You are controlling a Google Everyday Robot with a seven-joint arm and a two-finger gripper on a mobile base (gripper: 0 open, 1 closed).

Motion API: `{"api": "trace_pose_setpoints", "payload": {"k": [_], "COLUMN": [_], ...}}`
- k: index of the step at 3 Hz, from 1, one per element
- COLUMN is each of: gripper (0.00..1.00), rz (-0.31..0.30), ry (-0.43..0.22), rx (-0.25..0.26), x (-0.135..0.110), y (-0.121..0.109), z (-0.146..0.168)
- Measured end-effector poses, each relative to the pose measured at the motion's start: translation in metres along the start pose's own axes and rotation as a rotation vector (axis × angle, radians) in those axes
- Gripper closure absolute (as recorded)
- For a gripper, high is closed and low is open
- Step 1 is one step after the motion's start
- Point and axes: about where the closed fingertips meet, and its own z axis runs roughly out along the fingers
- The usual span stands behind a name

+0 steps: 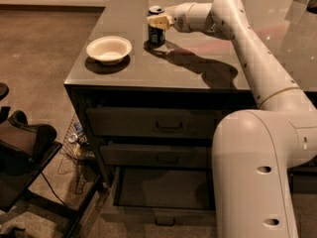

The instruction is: Place pepsi can into bottom drawer

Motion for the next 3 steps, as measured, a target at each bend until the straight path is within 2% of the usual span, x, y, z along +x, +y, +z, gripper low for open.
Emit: {"api": "trace_pose_setpoints", "payload": {"k": [1, 2, 3], "gripper": [1.00, 1.00, 1.00], "rz": [-0.030, -0.092, -0.146], "ry": [-0.019, -0.059, -0.079], "rx": [-0.010, -0.010, -0.002], "x": [-0.020, -0.062, -0.099], "y": [0.003, 0.007, 0.014], "z": [-0.004, -0.031, -0.079]}}
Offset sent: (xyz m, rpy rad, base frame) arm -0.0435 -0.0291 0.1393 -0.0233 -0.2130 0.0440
